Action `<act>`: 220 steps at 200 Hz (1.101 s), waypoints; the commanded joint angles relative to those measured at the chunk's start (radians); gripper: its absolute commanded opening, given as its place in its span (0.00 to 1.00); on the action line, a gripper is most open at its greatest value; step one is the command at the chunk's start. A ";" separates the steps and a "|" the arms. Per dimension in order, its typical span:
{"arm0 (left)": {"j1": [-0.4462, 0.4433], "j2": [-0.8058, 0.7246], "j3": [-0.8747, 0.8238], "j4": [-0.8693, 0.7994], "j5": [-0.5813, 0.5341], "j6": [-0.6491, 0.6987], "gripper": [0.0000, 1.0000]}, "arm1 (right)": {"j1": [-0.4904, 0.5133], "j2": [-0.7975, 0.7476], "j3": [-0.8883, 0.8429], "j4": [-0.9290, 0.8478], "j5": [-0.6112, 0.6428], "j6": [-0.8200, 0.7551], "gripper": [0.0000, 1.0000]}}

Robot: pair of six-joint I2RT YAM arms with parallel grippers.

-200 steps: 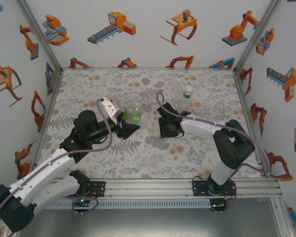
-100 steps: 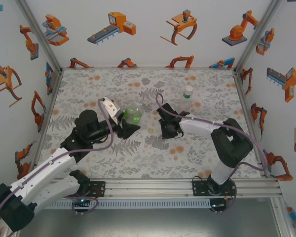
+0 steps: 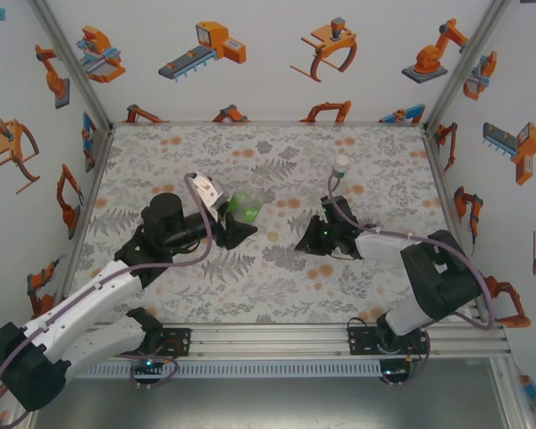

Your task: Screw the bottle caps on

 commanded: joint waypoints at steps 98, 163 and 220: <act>0.005 -0.001 0.040 0.007 0.030 -0.009 0.00 | -0.029 -0.053 0.004 -0.234 0.131 -0.060 0.49; 0.005 -0.021 0.022 0.004 0.022 -0.009 0.00 | 0.150 0.101 0.284 -0.555 0.348 -0.227 0.49; 0.005 -0.045 0.005 -0.004 0.011 -0.004 0.00 | 0.227 0.200 0.398 -0.631 0.434 -0.249 0.43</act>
